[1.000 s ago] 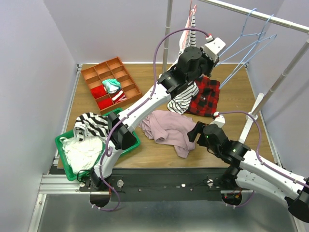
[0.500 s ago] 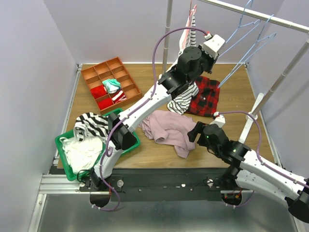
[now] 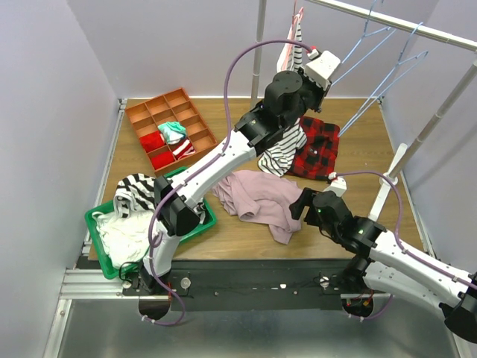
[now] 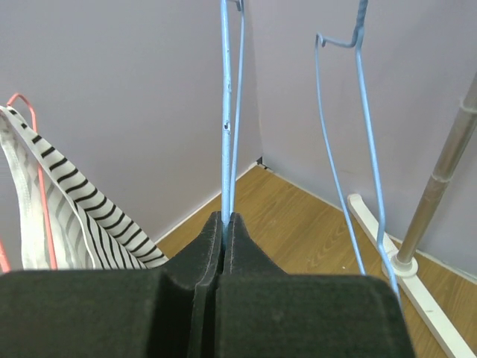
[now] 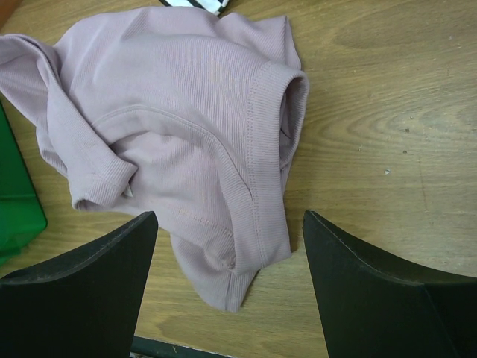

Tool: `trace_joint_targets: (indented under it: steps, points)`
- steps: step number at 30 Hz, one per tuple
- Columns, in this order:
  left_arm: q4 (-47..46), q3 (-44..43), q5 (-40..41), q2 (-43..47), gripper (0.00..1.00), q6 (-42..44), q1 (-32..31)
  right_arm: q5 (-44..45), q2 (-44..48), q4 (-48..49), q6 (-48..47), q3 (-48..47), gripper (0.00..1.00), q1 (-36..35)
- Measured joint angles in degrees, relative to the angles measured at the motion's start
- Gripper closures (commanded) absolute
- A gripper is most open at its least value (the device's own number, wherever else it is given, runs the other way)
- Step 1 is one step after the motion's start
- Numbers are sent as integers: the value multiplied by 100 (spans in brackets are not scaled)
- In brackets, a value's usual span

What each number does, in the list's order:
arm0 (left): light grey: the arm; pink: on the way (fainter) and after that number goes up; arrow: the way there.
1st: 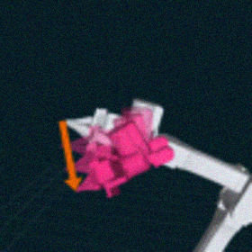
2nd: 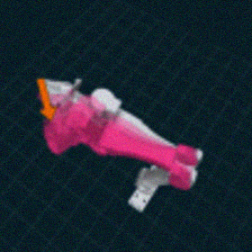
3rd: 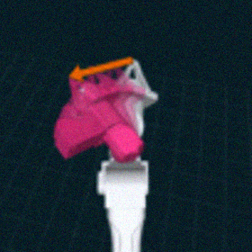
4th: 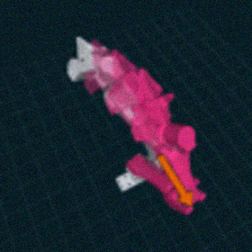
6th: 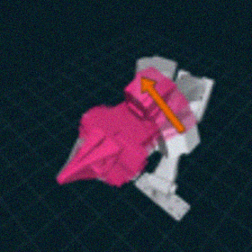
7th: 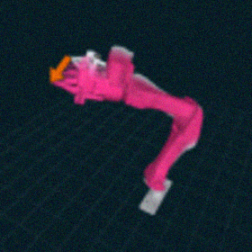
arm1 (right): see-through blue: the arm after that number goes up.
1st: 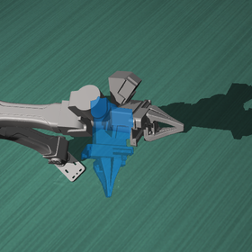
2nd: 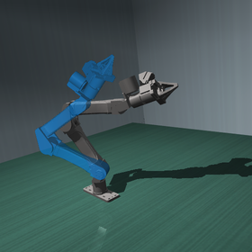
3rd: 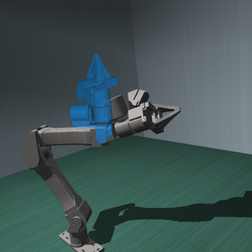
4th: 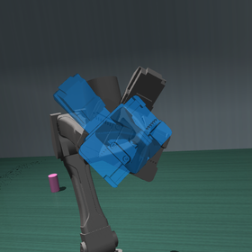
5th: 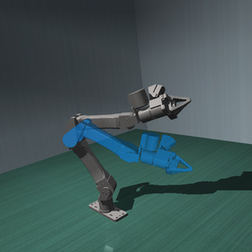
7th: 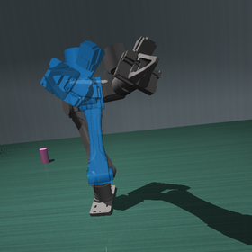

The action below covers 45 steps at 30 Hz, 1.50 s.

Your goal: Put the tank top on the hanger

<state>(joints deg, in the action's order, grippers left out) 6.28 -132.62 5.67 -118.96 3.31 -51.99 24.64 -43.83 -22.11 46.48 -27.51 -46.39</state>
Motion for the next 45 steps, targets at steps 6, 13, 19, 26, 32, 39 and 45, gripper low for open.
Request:
trace_joint_targets:
  steps: [6,13,19,26,32,39,45]
  points:
    - [-28,39,2,144,100,4,0,0,-15,-9,0,-20,14,-2]
    - [-203,1759,33,1132,100,-44,0,-2,-17,-33,-4,-90,14,-2]
    - [-400,3252,48,2100,100,-186,0,-2,-149,-76,-4,-236,14,0]
    - [-476,4870,160,3386,100,-446,-2,-7,-345,-249,-4,-494,24,-2]
    - [-76,6607,284,5082,100,-782,-260,-317,-566,-494,2,-649,34,-2]
    - [1062,7648,485,6623,100,-1325,-662,-800,-1119,-581,116,-531,49,-4]
    - [2293,7696,678,7503,100,-1696,-750,-905,-1517,-472,175,-372,61,-7]
